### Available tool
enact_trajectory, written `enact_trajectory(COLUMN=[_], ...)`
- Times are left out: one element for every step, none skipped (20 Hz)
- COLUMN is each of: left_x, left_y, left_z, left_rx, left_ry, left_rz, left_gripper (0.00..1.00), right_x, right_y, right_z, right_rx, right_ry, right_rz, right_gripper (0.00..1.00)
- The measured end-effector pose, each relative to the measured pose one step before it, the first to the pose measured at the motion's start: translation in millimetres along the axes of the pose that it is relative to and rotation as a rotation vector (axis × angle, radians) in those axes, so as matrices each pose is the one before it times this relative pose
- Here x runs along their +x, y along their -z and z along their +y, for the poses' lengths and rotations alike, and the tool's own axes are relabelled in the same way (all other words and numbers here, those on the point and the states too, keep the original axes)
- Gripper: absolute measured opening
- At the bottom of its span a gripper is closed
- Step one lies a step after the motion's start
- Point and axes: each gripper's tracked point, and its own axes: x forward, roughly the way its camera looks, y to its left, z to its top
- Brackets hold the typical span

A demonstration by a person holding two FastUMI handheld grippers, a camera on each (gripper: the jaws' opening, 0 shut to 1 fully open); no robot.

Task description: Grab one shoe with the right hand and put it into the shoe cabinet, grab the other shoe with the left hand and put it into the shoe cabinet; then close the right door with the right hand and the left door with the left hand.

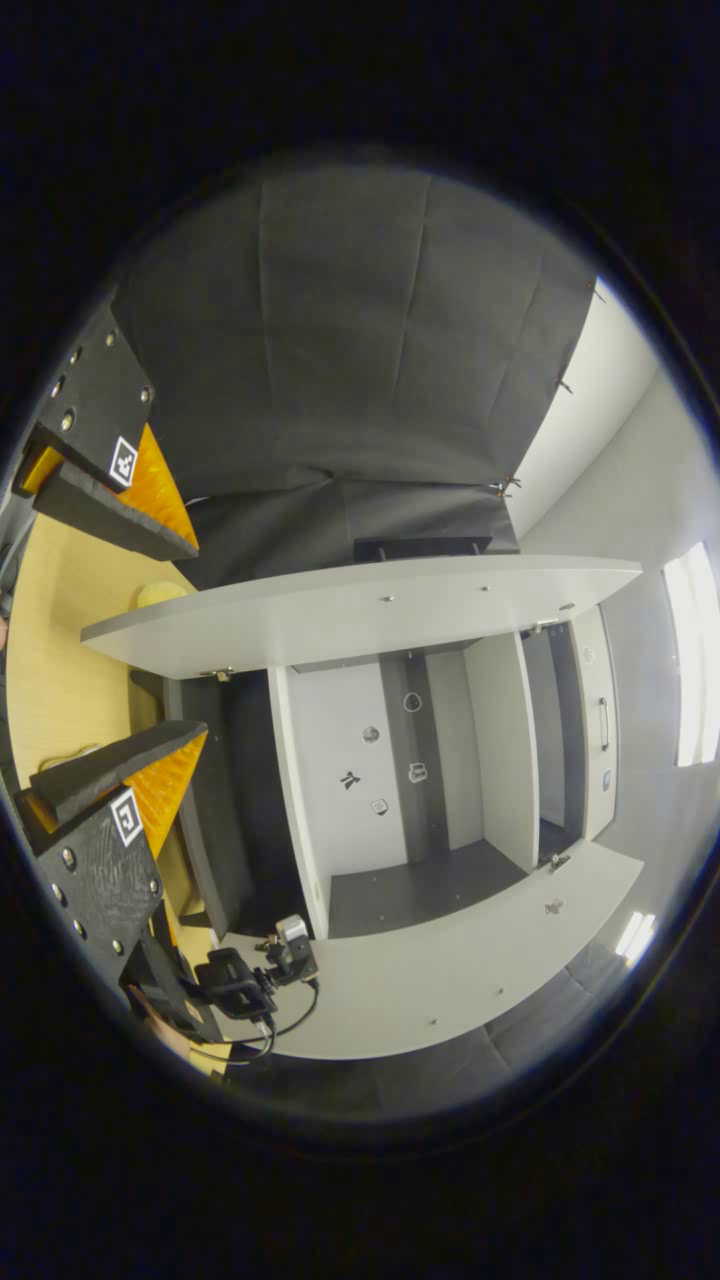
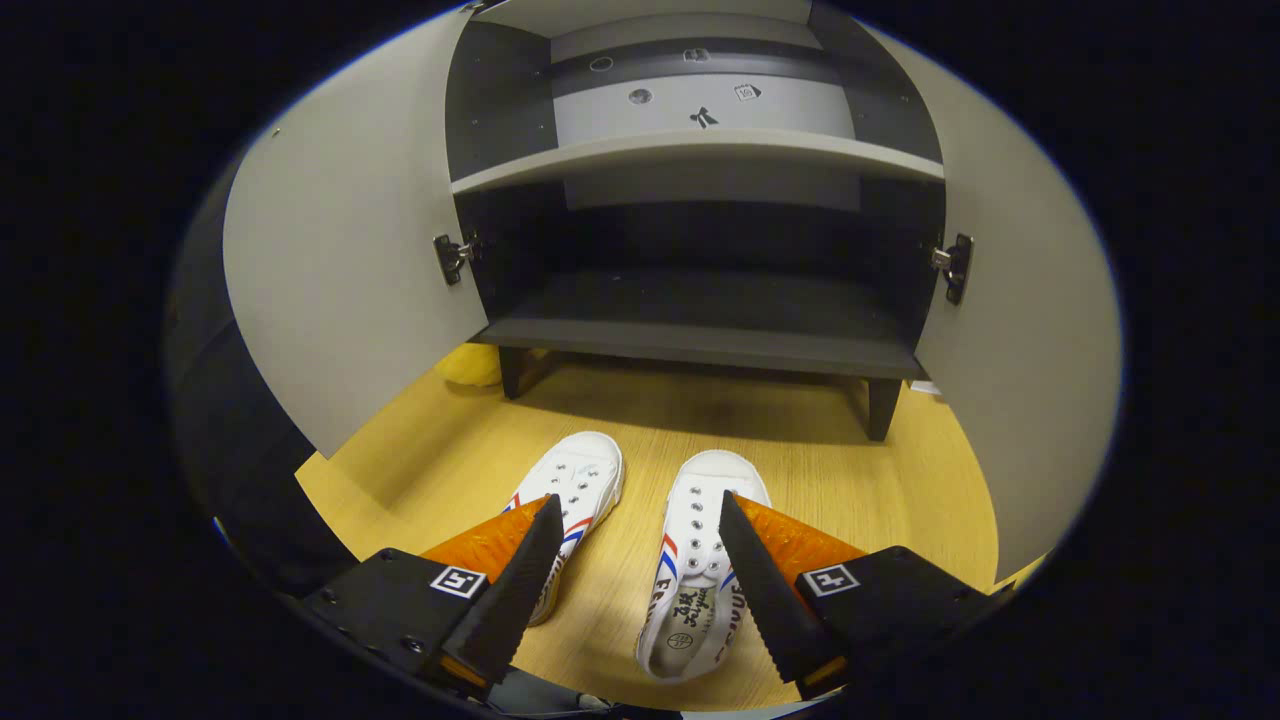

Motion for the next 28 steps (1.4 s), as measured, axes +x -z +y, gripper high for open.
enact_trajectory(left_x=[1.73, 0.87, 1.09, -0.52, -0.15, -0.07, 0.72, 0.19, -0.02, -0.83, 0.67, -1.63, -0.75, 0.41, 0.80, -0.58, 1.11, -0.13, -0.48, -0.94, -0.57, -0.09, -1.59, -0.59, -0.35, -0.77, 0.89, -0.42], left_y=[1.78, 2.69, 1.31, 1.56, 0.17, 1.06, -0.33, 0.88, 1.00, 2.84, 0.45, 1.97, -0.01, 0.74, -0.35, -0.25, -0.87, 0.16, -1.03, -0.03, -0.90, -1.04, -1.31, -0.83, -0.58, 0.88, 0.49, 0.81], left_z=[1.08, 0.38, 0.55, 0.17, -0.07, 0.78, -0.72, -0.21, -0.63, -1.11, -0.77, -0.03, 0.36, -0.29, -0.70, -0.10, -0.39, -1.44, -2.42, -2.40, -1.47, -1.24, -0.88, -1.03, -1.38, -0.32, -0.89, -1.67], left_rx=[-0.00128, -0.00140, -0.00077, -0.00015, -0.00066, -0.00075, -0.00021, 0.00028, -0.00007, -0.00099, -0.00046, 0.00086, 0.00080, 0.00017, 0.00061, 0.00159, 0.00006, -0.00178, -0.00172, -0.00066, 0.00098, 0.00243, 0.00294, 0.00077, 0.00117, 0.00096, -0.00104, -0.00304], left_ry=[-0.00261, -0.00107, -0.00130, -0.00146, -0.00122, -0.00106, -0.00040, 0.00057, 0.00120, 0.00278, 0.00038, -0.00060, -0.00117, 0.00006, 0.00074, -0.00016, 0.00076, 0.00371, 0.00382, 0.00457, 0.00386, 0.00386, 0.00207, 0.00459, 0.00425, 0.00325, 0.00355, 0.00408], left_rz=[0.00716, 0.00607, 0.00497, 0.00450, 0.00302, 0.00148, 0.00108, 0.00143, 0.00335, 0.00573, 0.00512, 0.00411, 0.00142, 0.00101, 0.00057, -0.00170, -0.00201, -0.00111, -0.00172, -0.00200, -0.00222, -0.00222, -0.00227, -0.00236, -0.00111, 0.00017, 0.00275, 0.00247], left_gripper=[0.92, 0.92, 0.92, 0.92, 0.92, 0.92, 0.92, 0.92, 0.92, 0.92, 0.92, 0.92, 0.92, 0.92, 0.92, 0.92, 0.92, 0.92, 0.92, 0.92, 0.92, 0.92, 0.92, 0.92, 0.92, 0.92, 0.92, 0.92], right_x=[6.78, 5.52, 5.71, 4.58, 4.40, 5.17, 3.83, 3.78, 5.00, 3.54, 3.66, 2.48, 1.58, 3.45, 2.24, -2.40, 3.69, 1.76, -2.00, 5.92, -5.26, -3.73, -0.49, -2.80, -3.30, -4.64, -5.26, -4.37], right_y=[7.34, 5.63, 4.96, 4.90, 5.24, 3.03, 5.78, 3.97, 6.88, 6.74, 0.65, 0.78, 2.22, 2.04, -1.19, -2.24, 1.27, -1.59, 1.96, -1.26, -0.62, 0.05, -0.11, -1.75, -1.72, -4.39, -3.96, -4.54], right_z=[-0.43, -0.74, 0.49, -0.27, -0.28, -1.53, 0.13, -1.32, -1.96, -1.83, -2.73, -1.06, 1.07, -2.83, -1.47, -5.82, -5.29, -1.29, 2.00, -0.06, 2.03, -1.23, -0.26, -1.13, -1.92, -3.11, -4.36, -3.46], right_rx=[0.00128, 0.00087, -0.00166, -0.00336, -0.00525, -0.00348, 0.00120, 0.00628, 0.00876, 0.00889, 0.00273, 0.00066, 0.00027, -0.00486, -0.00638, -0.00576, -0.00370, 0.01535, 0.00226, 0.03226, 0.02765, 0.00671, 0.00110, -0.00326, -0.00195, 0.00451, 0.00809, 0.01255], right_ry=[0.00195, 0.00310, -0.00069, -0.00053, 0.00453, 0.00490, 0.00381, 0.00749, 0.01226, 0.01024, 0.01404, 0.00673, 0.00161, 0.01665, 0.01295, 0.03504, 0.02675, 0.00355, -0.00701, -0.01625, -0.00674, -0.00543, -0.00324, -0.00205, 0.00126, 0.00524, 0.00766, 0.00411], right_rz=[0.02953, 0.02418, 0.02397, 0.02640, 0.02127, 0.02139, 0.02225, 0.02148, 0.02830, 0.03284, 0.00709, 0.00890, 0.00857, 0.01282, 0.00247, 0.00375, 0.00336, -0.00261, 0.00056, -0.00107, 0.00085, -0.00753, -0.01137, -0.01037, -0.01274, -0.01240, -0.01139, -0.00825], right_gripper=[0.98, 0.98, 0.98, 0.93, 0.97, 0.88, 0.87, 0.88, 0.88, 0.88, 0.82, 0.82, 0.80, 0.72, 0.71, 0.63, 0.57, 0.36, 0.29, 0.29, 0.11, 0.04, 0.04, 0.03, 0.03, 0.03, 0.03, 0.03])
